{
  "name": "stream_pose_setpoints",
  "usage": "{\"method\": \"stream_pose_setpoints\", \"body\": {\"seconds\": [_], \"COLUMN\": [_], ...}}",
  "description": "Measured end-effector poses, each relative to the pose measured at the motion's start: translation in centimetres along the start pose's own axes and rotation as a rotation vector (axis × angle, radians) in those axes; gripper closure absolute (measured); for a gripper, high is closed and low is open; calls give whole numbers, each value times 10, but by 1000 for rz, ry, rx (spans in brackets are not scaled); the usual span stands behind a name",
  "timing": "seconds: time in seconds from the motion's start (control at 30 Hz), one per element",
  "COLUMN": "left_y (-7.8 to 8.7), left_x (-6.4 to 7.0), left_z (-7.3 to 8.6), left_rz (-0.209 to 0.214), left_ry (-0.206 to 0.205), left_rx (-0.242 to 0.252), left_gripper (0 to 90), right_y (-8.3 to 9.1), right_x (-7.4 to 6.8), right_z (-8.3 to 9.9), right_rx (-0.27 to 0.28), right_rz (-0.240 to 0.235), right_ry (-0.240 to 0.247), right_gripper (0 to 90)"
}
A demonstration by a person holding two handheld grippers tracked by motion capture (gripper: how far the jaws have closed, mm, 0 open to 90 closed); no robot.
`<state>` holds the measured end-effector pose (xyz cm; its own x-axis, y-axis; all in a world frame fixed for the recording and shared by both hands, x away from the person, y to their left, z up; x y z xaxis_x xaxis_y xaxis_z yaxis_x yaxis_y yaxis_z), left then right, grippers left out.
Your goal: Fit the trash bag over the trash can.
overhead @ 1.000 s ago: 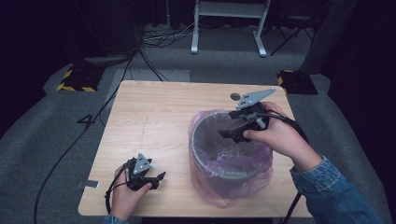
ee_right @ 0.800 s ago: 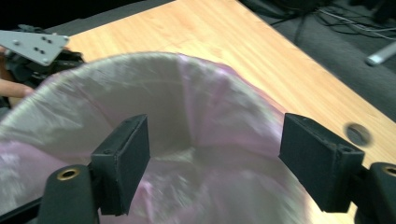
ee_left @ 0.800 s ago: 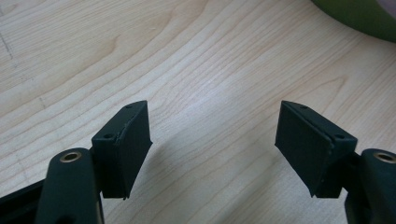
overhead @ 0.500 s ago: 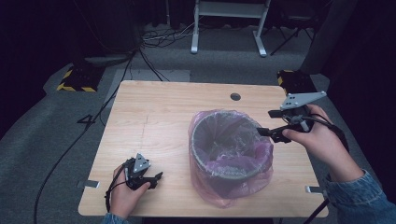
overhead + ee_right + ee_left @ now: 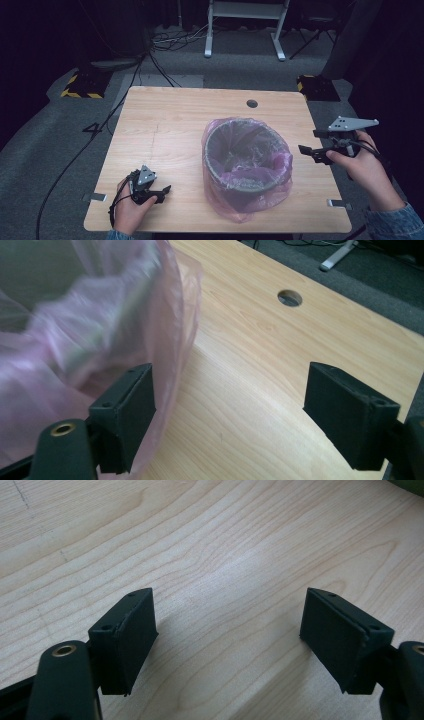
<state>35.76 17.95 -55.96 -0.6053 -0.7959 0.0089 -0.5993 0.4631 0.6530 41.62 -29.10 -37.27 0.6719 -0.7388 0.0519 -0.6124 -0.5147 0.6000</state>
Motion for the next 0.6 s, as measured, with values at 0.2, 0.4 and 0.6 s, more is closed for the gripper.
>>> {"method": "stream_pose_setpoints", "body": {"seconds": [0.2,0.4,0.6], "left_y": [0,-1,-1], "left_x": [1,1,1], "left_z": [0,0,0], "left_rz": [7,14,13], "left_ry": [-1,-13,-16], "left_rx": [-2,-8,-8], "left_gripper": [201,170,169], "right_y": [-12,-35,-58], "right_x": [11,11,8], "right_z": [50,113,166], "right_rx": [-5,-15,-40], "right_rz": [48,53,66], "right_ry": [-55,-141,-192], "right_gripper": [190,191,204]}}
Point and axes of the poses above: each handheld gripper's, and its own axes: y roughly backward along the jaws, z roughly out of its underside, x roughly to its right, the point moved 8 cm from there along -y, roughly forward along the jaws, and after that the axes turned 3 degrees about x, right-handed, at the moved point
